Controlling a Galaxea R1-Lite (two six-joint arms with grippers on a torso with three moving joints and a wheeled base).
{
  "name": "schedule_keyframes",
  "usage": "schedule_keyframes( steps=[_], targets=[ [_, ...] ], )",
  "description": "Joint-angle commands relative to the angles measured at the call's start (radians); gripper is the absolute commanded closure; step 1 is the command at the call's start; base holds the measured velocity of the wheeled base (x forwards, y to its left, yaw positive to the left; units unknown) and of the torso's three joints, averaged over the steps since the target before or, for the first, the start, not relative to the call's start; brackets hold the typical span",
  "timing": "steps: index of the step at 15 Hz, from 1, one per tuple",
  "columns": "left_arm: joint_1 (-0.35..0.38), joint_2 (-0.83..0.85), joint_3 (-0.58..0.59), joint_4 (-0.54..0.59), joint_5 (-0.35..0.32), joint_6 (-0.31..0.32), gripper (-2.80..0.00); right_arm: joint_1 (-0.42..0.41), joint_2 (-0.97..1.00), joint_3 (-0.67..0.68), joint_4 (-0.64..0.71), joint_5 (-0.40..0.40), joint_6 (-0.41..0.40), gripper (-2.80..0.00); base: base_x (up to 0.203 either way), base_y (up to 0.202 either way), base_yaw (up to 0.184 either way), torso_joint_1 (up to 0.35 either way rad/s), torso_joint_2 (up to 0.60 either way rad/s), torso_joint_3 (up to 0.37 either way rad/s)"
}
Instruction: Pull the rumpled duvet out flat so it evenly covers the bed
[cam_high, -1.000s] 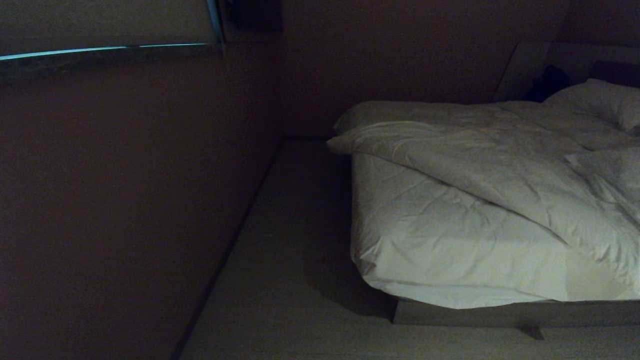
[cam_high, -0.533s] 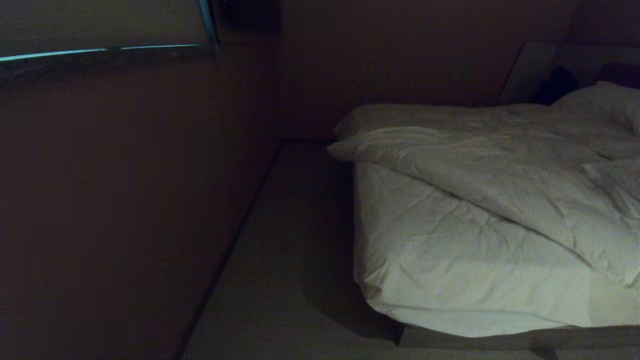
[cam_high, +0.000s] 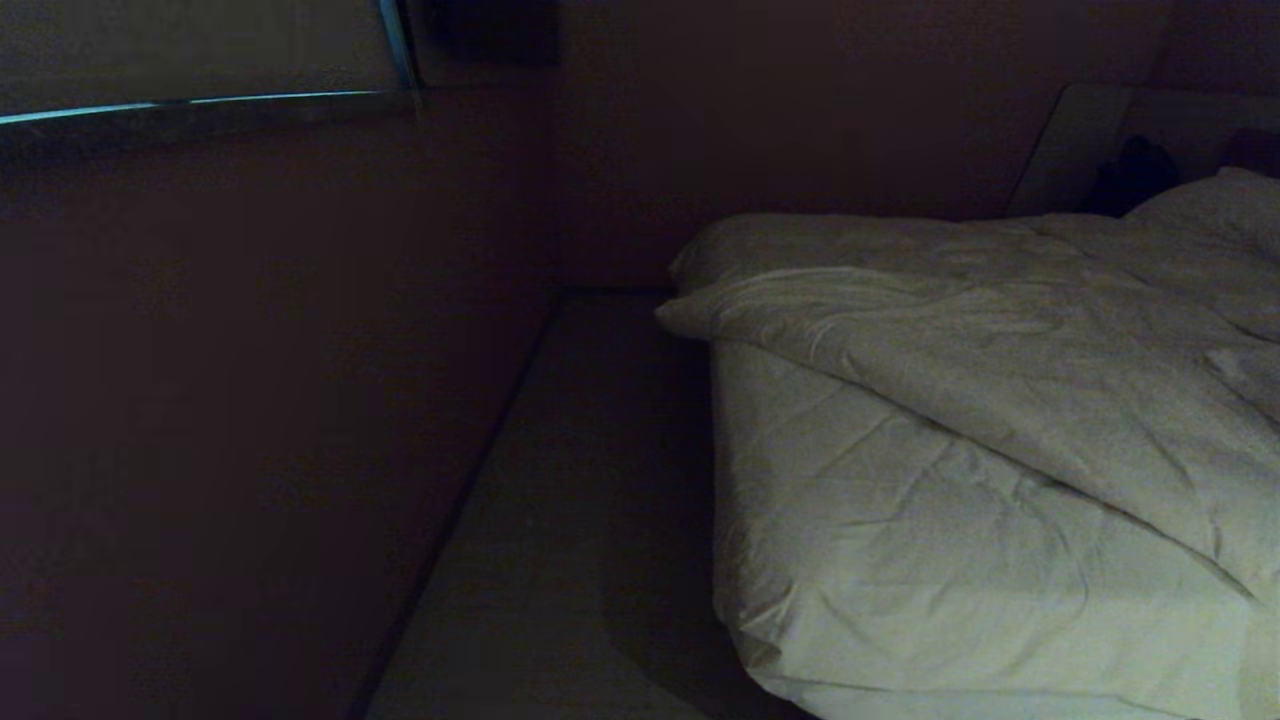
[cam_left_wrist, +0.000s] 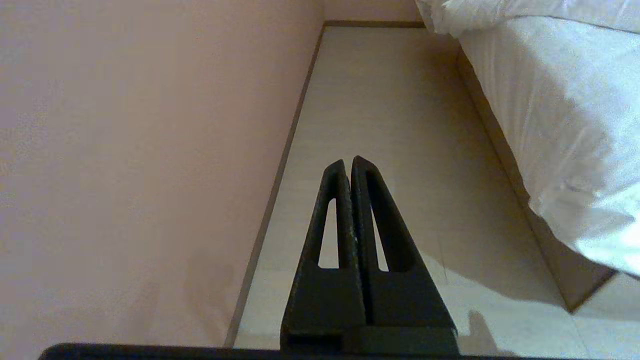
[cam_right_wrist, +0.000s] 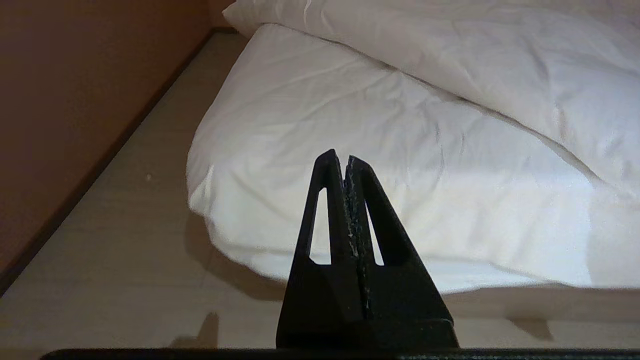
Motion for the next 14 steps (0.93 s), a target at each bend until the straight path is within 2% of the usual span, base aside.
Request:
schedule_keyframes(
  steps=[1, 14],
  targets=[
    [0.0, 0.001, 0.0, 0.0, -0.002, 0.0, 0.0, 0.0, 0.0, 0.0, 0.0, 0.001, 0.0, 0.0, 0.15, 0.0, 0.003, 0.006, 0.01, 0.002],
    [0.0, 0.002, -0.001, 0.002, 0.0, 0.007, 0.0, 0.0, 0.0, 0.0, 0.0, 0.001, 0.0, 0.0, 0.005, 0.0, 0.0, 0.001, 0.0, 0.0]
  ],
)
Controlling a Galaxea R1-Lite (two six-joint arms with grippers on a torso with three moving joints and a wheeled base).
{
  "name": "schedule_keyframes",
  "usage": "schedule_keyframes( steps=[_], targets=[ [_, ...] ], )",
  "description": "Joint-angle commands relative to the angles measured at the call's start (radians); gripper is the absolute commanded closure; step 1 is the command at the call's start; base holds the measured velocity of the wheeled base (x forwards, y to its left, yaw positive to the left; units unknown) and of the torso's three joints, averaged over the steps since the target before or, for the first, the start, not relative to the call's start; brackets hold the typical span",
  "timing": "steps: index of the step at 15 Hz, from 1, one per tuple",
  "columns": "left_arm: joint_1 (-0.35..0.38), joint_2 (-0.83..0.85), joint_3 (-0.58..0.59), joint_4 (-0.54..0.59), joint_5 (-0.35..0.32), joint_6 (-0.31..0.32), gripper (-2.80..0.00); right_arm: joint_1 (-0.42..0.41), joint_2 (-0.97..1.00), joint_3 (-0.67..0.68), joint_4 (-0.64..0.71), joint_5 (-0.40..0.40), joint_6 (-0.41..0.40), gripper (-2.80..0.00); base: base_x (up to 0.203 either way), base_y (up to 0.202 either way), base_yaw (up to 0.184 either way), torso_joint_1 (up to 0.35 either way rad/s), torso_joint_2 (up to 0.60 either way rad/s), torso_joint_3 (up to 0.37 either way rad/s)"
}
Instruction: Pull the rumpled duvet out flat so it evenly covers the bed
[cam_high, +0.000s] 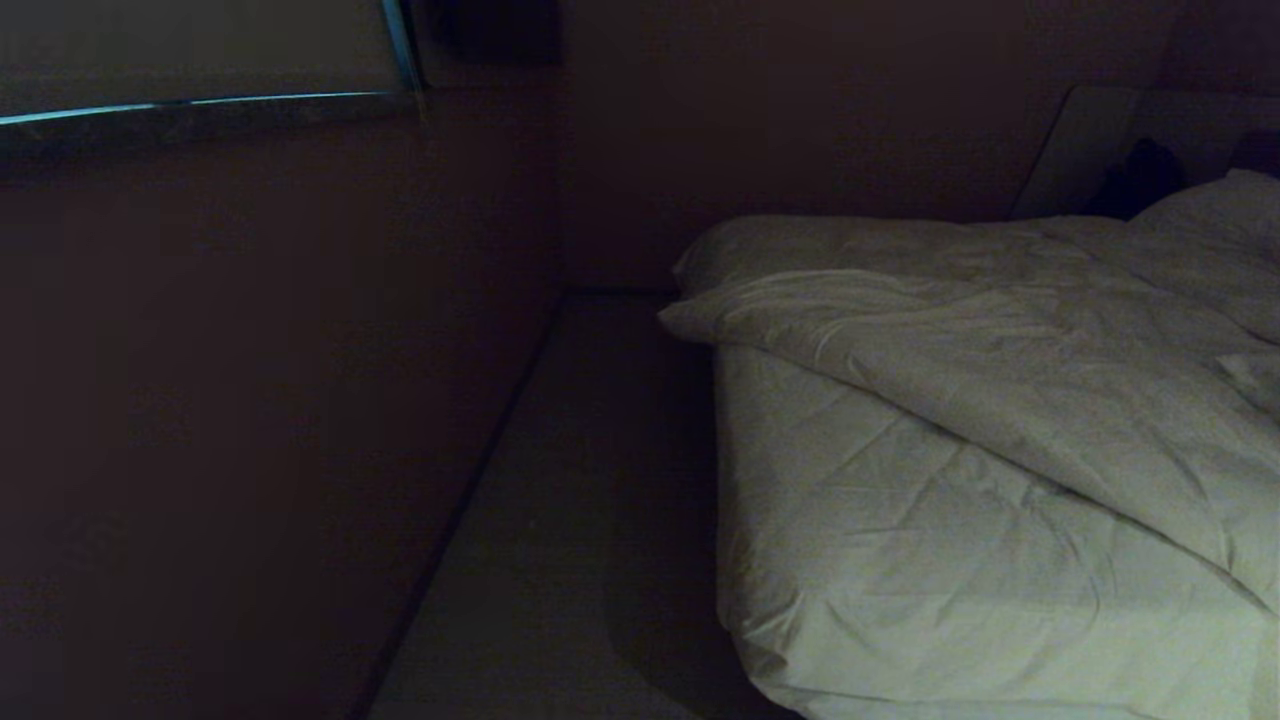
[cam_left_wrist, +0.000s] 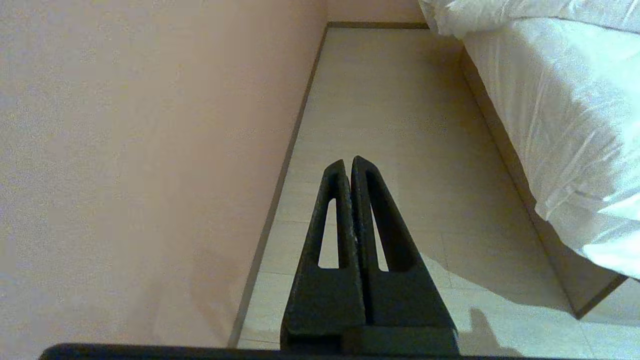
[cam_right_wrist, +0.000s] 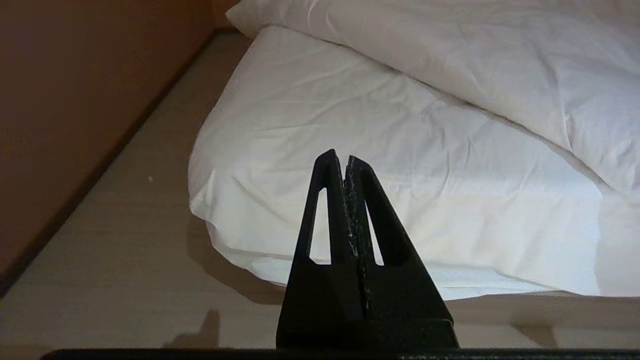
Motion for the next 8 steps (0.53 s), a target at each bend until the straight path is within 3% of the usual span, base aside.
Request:
schedule_keyframes(
  steps=[1, 8],
  targets=[
    [0.0, 0.002, 0.0, 0.0, 0.0, 0.0, 0.0, 0.0, 0.0, 0.0, -0.001, 0.001, 0.0, 0.0, 0.002, -0.067, -0.004, 0.005, 0.01, 0.002],
    [0.0, 0.0, 0.0, 0.0, 0.0, 0.0, 0.0, 0.0, 0.0, 0.0, -0.001, 0.001, 0.0, 0.0, 0.0, -0.187, -0.001, 0.002, 0.0, 0.001]
  ],
)
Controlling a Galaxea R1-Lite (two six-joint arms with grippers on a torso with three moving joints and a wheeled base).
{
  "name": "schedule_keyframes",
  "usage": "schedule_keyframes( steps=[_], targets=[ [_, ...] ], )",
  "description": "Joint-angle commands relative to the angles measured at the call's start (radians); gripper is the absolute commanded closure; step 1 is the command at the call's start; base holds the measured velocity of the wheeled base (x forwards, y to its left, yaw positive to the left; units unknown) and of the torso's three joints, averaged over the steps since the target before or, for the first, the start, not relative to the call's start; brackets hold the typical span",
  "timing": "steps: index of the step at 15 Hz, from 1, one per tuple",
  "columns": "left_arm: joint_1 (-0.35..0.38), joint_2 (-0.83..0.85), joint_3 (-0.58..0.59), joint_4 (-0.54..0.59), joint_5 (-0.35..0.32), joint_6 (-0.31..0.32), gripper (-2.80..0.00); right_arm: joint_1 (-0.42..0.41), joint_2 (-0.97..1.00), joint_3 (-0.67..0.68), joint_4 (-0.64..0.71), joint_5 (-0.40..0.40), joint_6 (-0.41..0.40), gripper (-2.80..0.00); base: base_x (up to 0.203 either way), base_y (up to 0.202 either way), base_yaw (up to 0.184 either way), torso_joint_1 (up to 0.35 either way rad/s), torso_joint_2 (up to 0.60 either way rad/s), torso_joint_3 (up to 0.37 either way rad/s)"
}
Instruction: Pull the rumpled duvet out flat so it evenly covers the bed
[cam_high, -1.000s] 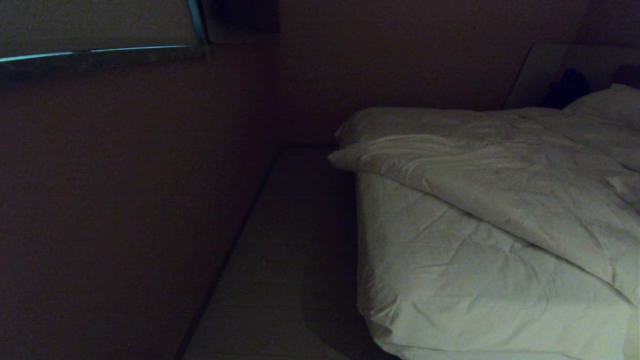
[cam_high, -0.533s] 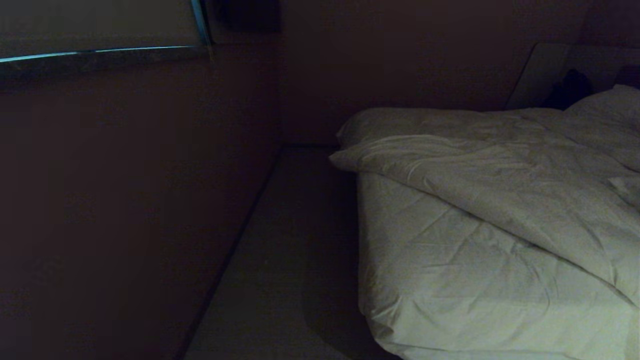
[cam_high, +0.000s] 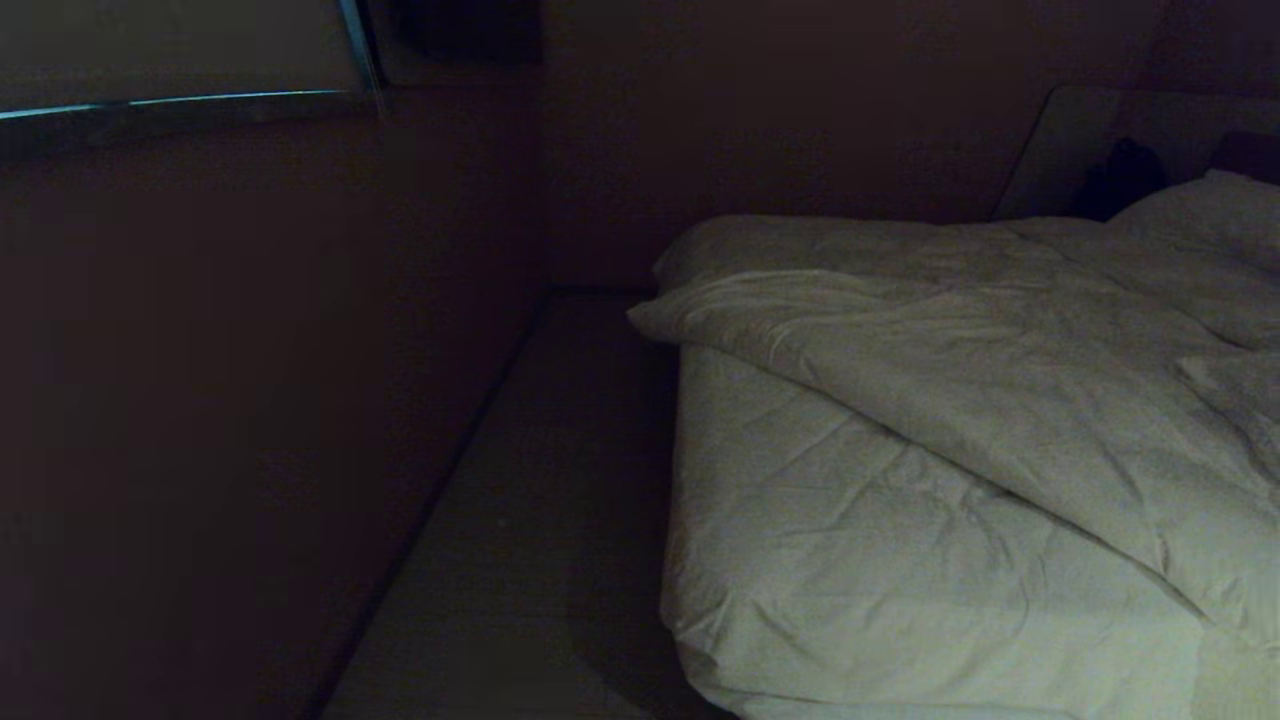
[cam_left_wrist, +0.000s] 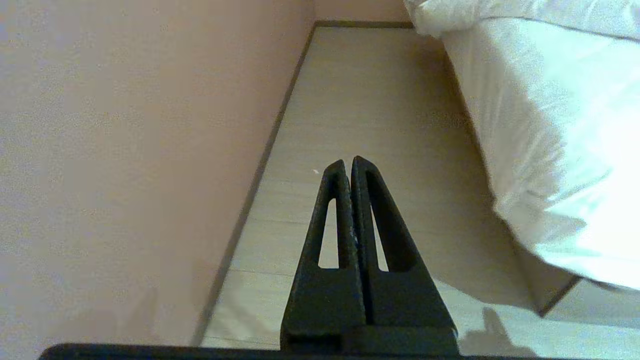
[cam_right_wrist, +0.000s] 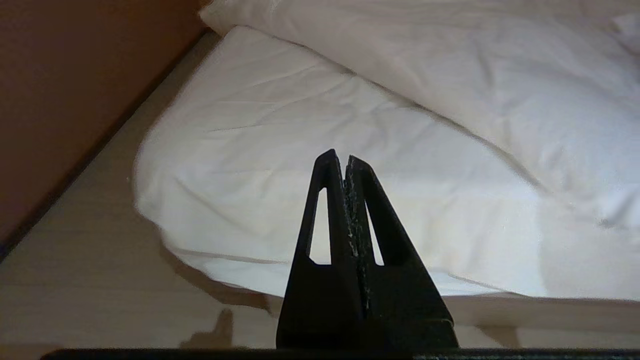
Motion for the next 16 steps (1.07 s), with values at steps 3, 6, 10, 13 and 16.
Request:
schedule_keyframes(
  steps=[3, 6, 10, 13, 16],
  targets=[
    [0.0, 0.0, 0.0, 0.0, 0.0, 0.0, 0.0, 0.0, 0.0, 0.0, -0.001, 0.0, 0.0, 0.0, 0.0, -0.196, -0.002, 0.003, 0.0, 0.006],
    [0.0, 0.0, 0.0, 0.0, 0.0, 0.0, 0.0, 0.0, 0.0, 0.0, -0.001, 0.0, 0.0, 0.0, 0.0, -0.193, 0.0, 0.001, 0.0, 0.005],
    [0.0, 0.002, 0.0, 0.0, 0.0, 0.0, 0.0, 0.0, 0.0, 0.0, -0.001, 0.0, 0.0, 0.0, 0.0, -0.193, -0.001, 0.003, 0.0, 0.003],
    [0.0, 0.002, 0.0, 0.001, 0.0, 0.0, 0.0, 0.001, 0.0, 0.0, -0.001, 0.0, 0.0, 0.0, 0.0, -0.194, 0.001, 0.002, 0.0, -0.001],
    [0.0, 0.0, 0.0, 0.0, 0.0, 0.0, 0.0, 0.0, 0.0, 0.0, -0.001, 0.0, 0.0, 0.0, 0.0, -0.196, 0.0, 0.003, 0.0, 0.0]
  ],
)
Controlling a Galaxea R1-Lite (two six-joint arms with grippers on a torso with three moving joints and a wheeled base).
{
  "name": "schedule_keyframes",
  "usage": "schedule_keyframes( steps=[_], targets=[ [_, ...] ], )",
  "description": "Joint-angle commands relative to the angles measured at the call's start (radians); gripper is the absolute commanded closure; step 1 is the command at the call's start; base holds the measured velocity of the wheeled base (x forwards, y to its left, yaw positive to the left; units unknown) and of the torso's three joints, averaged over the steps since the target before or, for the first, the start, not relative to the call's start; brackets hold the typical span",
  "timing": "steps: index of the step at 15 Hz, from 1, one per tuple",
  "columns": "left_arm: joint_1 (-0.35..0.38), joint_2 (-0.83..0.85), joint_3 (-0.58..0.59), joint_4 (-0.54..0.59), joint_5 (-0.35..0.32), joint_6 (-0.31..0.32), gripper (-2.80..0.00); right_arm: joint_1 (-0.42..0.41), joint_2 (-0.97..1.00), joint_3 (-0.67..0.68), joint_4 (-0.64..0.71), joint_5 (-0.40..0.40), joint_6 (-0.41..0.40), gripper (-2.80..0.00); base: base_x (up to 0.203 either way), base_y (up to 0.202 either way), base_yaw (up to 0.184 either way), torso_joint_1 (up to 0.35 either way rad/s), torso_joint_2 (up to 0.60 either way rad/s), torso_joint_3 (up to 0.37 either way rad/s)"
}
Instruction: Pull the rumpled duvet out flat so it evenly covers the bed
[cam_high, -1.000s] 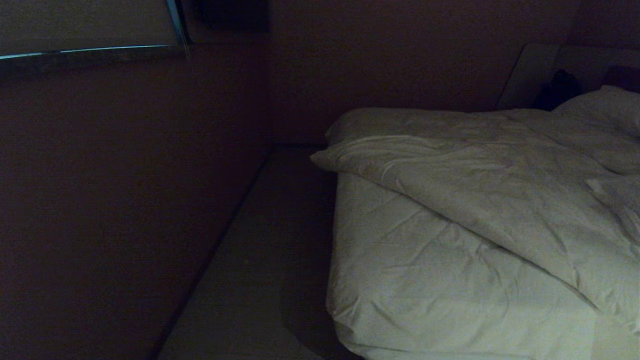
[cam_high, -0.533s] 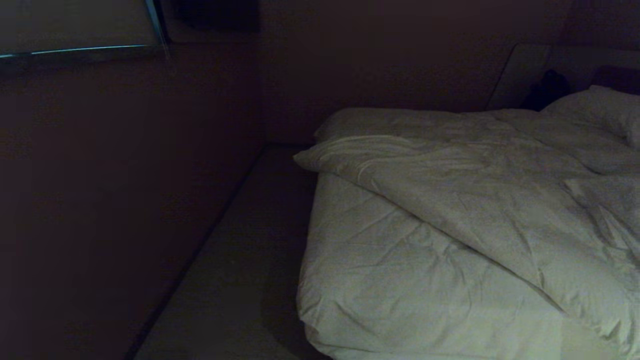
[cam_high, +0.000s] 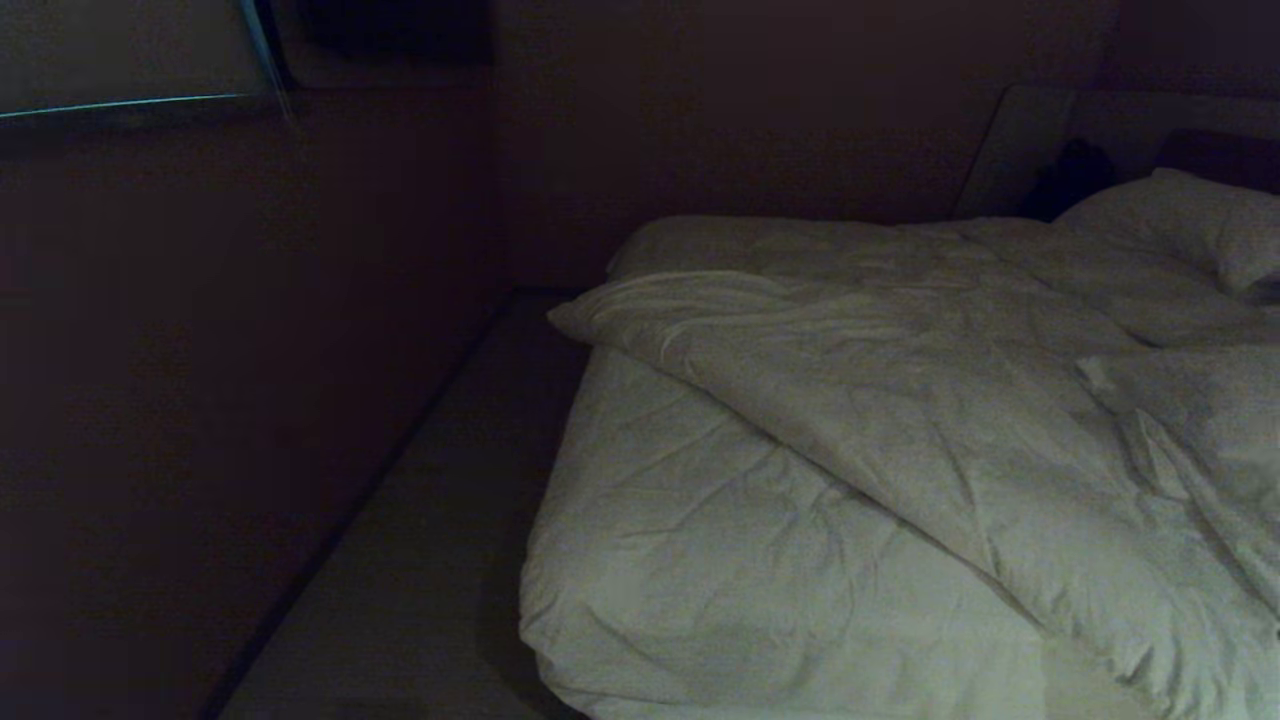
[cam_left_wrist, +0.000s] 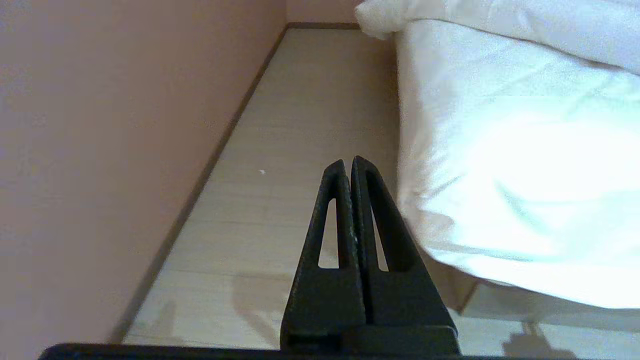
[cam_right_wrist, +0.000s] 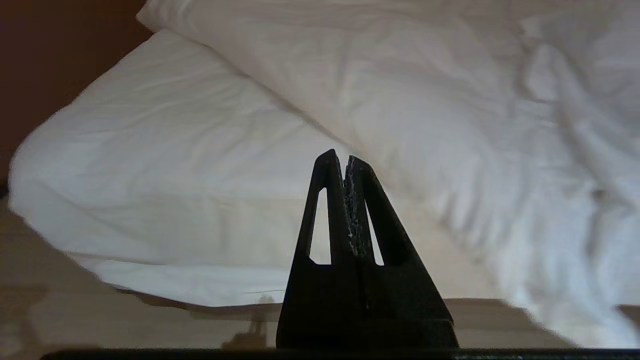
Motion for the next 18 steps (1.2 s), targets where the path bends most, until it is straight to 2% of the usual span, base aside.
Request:
schedule_keyframes(
  steps=[1, 18],
  targets=[
    [0.0, 0.0, 0.0, 0.0, 0.0, 0.0, 0.0, 0.001, 0.0, 0.0, 0.0, 0.0, 0.0, 0.0, 0.0, -0.195, -0.003, 0.005, 0.0, 0.003],
    [0.0, 0.0, 0.0, 0.0, 0.002, 0.0, 0.0, 0.0, 0.0, 0.0, 0.0, -0.001, 0.0, 0.0, 0.0, -0.194, 0.0, 0.003, 0.0, 0.003]
  ],
)
